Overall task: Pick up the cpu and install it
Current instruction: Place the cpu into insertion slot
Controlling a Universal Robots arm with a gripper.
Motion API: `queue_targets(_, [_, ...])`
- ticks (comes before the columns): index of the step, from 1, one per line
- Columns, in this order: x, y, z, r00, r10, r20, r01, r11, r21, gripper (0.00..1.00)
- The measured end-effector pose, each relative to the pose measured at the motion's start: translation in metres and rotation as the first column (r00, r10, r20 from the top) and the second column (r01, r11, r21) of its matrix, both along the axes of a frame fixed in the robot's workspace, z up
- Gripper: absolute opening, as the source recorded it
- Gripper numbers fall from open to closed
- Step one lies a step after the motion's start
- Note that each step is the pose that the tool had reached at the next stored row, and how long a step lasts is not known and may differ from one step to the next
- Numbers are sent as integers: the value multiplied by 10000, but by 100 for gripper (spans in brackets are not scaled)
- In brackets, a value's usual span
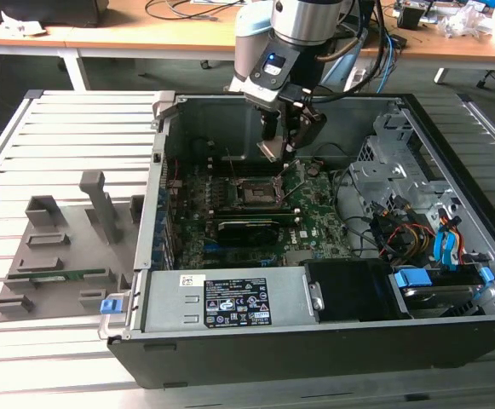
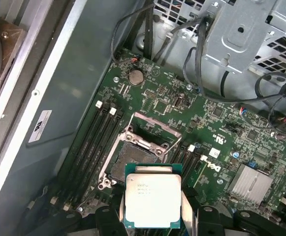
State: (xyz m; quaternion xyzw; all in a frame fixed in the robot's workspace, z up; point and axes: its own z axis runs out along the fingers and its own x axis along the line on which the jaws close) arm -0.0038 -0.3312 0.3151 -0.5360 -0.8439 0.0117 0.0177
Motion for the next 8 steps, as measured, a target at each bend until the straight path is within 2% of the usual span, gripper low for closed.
queue_targets(8, [0, 0, 0, 9988, -498, 0, 498, 9988, 0, 55])
